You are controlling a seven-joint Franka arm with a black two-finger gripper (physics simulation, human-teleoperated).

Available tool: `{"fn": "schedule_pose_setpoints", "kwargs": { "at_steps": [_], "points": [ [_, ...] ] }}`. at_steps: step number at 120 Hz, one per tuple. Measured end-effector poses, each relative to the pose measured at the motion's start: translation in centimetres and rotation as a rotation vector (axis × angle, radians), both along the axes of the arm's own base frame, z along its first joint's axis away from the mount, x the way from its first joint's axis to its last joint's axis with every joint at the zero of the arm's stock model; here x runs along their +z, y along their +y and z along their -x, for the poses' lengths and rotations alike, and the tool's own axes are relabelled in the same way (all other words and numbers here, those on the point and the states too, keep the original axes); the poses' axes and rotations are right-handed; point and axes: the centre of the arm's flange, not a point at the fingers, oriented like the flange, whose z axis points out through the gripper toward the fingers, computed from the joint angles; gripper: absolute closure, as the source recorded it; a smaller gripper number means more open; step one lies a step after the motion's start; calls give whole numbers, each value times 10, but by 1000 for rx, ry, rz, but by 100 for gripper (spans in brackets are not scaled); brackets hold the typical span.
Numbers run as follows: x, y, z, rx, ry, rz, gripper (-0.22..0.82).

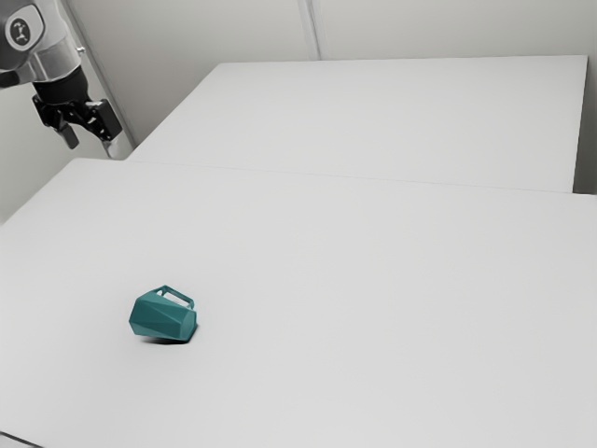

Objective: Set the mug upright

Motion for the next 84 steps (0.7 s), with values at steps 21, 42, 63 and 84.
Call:
{"fn": "schedule_pose_setpoints", "kwargs": {
  "at_steps": [21, 42, 63, 84],
  "points": [
    [-7, -4, 1, -7, 11, 3, 0],
    [-38, 5, 16, 16, 62, 48, 0],
    [-96, 50, 45, 190, 113, 311, 0],
    [-153, 85, 74, 349, 167, 497, 0]
  ]
}}
